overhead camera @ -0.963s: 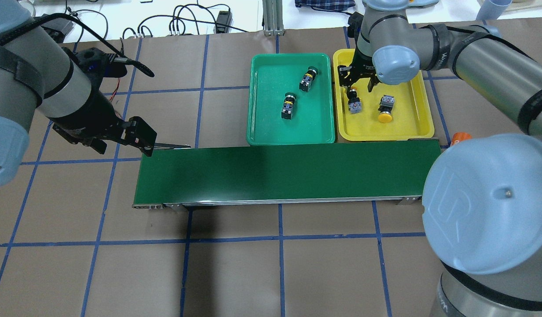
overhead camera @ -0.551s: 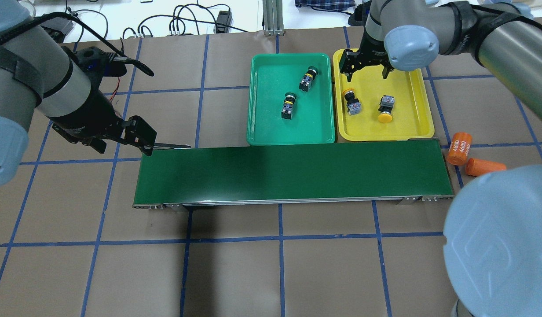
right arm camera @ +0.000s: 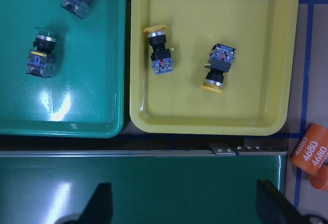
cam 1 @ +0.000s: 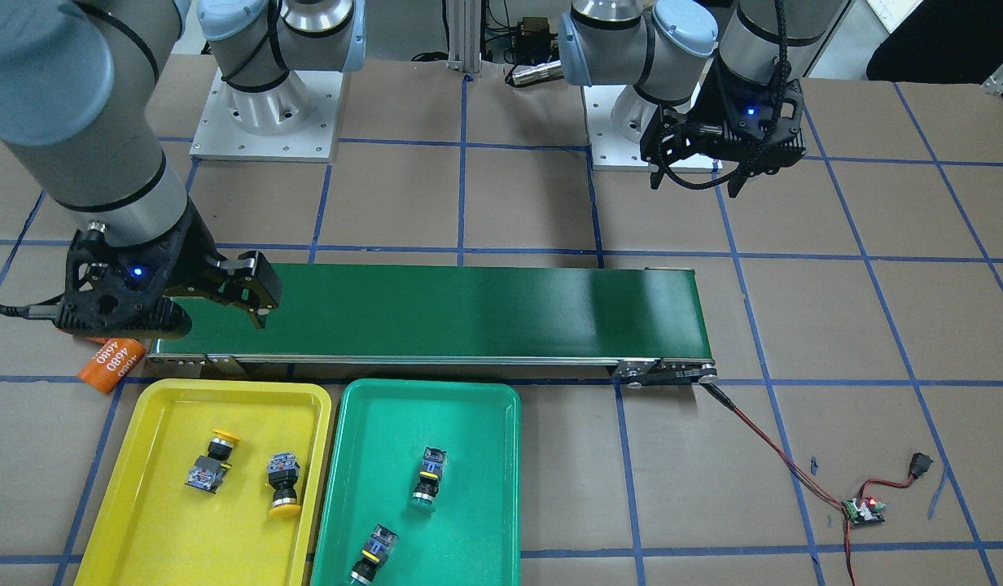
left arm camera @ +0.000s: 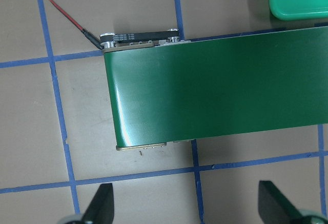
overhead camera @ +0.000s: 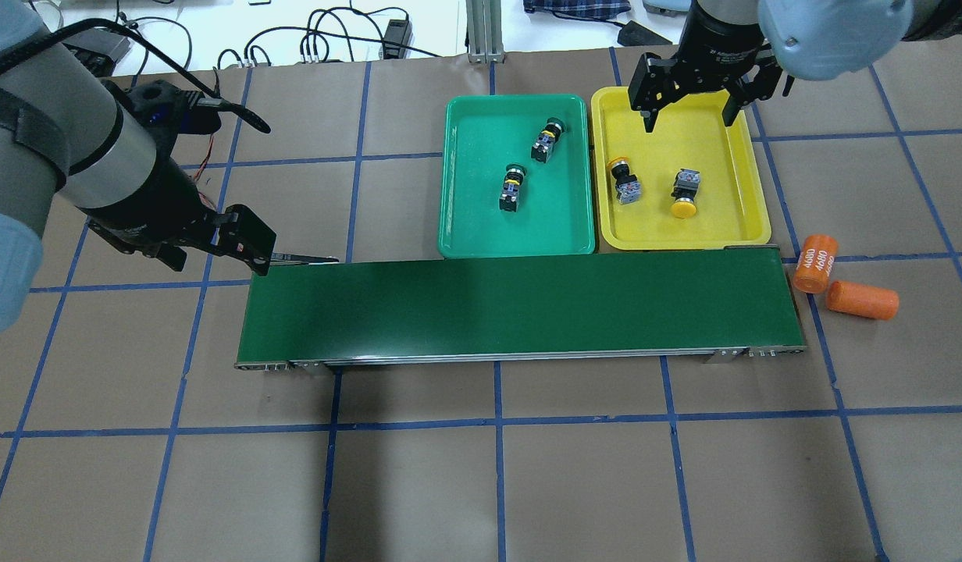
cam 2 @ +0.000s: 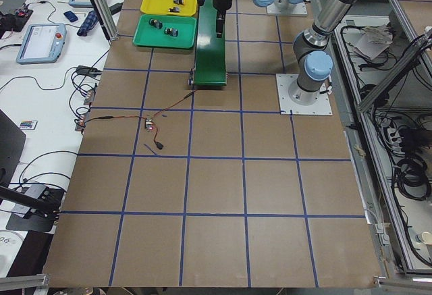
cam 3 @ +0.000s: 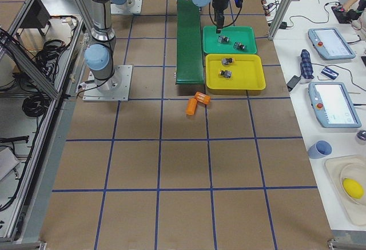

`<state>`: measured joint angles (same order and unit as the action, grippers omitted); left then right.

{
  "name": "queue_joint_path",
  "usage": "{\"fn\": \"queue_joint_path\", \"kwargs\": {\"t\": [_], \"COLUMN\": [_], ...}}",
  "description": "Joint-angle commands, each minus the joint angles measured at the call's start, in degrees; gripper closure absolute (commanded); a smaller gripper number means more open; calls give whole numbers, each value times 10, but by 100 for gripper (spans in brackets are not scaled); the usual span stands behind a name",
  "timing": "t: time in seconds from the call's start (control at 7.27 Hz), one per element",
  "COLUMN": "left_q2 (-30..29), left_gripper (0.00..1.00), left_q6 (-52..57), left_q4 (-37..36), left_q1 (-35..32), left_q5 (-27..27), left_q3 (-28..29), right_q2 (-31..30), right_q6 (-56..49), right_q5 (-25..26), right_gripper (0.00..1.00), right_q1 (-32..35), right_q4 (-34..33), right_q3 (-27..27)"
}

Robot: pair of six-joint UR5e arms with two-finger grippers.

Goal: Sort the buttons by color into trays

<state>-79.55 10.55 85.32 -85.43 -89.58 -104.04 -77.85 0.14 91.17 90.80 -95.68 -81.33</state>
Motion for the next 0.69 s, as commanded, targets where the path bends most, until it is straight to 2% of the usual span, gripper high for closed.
{"fn": "queue_joint_path", "kwargs": {"t": [0.0, 0.14, 0.55], "left_q2": [1, 1, 3], "left_gripper": [0, 0, 0], "left_q6": [0, 0, 0], "left_q4": [-1, -1, 0], "left_q1": [0, 0, 0], "left_q5": [-1, -1, -1], "left_q3": [1, 1, -1], "right_q2": [-52, -71, -99], "right_q6": [1, 2, 3], "right_q5": [-4, -4, -4], "right_gripper": [0, 0, 0], "right_q1": [1, 1, 1], "right_q4": [50, 77, 79], "right_q3": [-1, -1, -22]}}
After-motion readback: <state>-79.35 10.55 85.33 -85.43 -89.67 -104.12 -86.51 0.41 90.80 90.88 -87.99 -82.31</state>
